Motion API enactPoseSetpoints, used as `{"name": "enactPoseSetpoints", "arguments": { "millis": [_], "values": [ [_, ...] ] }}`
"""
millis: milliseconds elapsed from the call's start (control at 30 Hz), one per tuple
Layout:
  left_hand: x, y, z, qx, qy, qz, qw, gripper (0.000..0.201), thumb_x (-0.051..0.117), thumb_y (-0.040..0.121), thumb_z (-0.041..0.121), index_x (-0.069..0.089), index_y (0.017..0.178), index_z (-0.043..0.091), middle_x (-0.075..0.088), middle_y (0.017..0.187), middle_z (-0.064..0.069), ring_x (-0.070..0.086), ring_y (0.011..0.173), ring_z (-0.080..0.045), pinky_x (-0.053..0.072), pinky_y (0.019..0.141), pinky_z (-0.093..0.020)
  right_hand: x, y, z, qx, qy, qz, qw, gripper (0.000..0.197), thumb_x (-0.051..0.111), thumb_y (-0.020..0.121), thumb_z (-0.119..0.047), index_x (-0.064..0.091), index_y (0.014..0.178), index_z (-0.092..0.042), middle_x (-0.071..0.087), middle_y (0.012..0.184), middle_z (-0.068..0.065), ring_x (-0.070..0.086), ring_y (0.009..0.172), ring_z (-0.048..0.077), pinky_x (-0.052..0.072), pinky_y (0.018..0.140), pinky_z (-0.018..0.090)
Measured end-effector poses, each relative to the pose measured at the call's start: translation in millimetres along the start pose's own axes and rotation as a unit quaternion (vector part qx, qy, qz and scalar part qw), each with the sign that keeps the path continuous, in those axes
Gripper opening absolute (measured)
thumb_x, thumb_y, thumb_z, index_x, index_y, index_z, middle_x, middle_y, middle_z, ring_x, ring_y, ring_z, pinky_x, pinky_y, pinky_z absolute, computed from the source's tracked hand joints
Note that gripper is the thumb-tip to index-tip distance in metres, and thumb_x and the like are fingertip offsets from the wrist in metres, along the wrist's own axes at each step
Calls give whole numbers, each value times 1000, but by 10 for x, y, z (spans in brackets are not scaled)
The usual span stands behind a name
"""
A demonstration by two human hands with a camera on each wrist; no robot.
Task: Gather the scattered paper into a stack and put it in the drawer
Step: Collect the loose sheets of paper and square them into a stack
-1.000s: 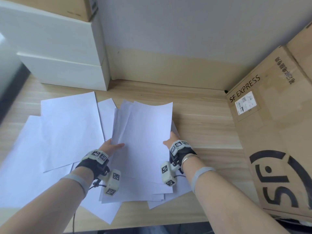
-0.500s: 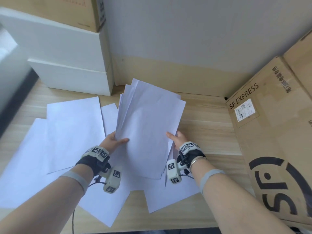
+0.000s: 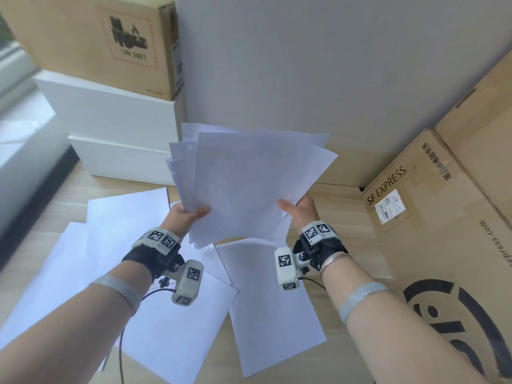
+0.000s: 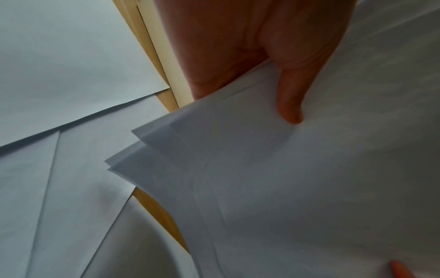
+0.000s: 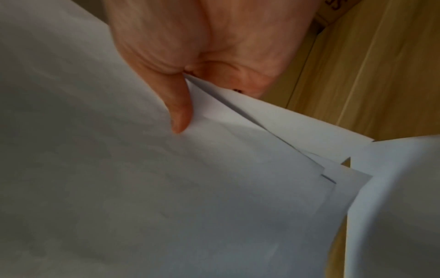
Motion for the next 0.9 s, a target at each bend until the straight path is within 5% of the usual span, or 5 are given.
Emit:
{"name": "enactPoseSetpoints", "arguments": {
  "millis": [133, 333, 467, 600, 900],
  "values": [
    [-20, -28, 136, 16, 0, -1, 1000, 29, 76, 61, 17, 66, 89, 17, 68, 94, -5, 62, 101, -28, 47, 97, -41, 70, -21, -59, -7, -1, -11, 1000, 17, 70, 78, 3, 64, 83, -12, 64, 85, 1, 61, 78, 16, 46, 78, 25],
    [25, -54, 413, 77, -14, 7, 997, 30, 71, 76, 3, 61, 99, 18, 67, 97, -2, 64, 92, -24, 48, 94, -39, 170, -35, -159, -46, 50, -8, 998, 32, 74, 73, 4, 63, 102, -4, 67, 87, 1, 65, 72, 4, 54, 76, 25],
    [52, -94, 642, 120, -29, 16, 992, 41, 77, 63, 34, 57, 98, 27, 63, 97, 6, 61, 92, -9, 47, 86, -27, 196, -1, -233, -69, 66, 9, 995, 23, 74, 74, 2, 63, 86, -15, 66, 82, -8, 64, 62, -10, 54, 74, 18],
    [55, -59, 843, 141, -62, 44, 987, 37, 67, 65, 64, 56, 75, 30, 48, 82, -3, 43, 87, -18, 33, 79, -39, 208, 25, -228, -65, 59, 6, 996, 19, 74, 74, 1, 67, 81, -15, 71, 66, -16, 66, 63, -8, 54, 76, 21],
    [136, 49, 1004, 174, -11, 137, 975, 27, 47, 86, 4, 43, 65, 22, 36, 63, 4, 32, 59, -7, 29, 47, -5, 225, -15, -202, -73, 26, 14, 997, 29, 76, 72, -1, 62, 98, -3, 66, 99, 11, 61, 91, 24, 49, 89, 34]
  ]
}}
Point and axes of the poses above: each hand's wrist, its own y-axis towards the middle knuckle, its own x-axis out of the palm, z = x × y, the point moved 4 cm from there along y, towards the middle knuckle
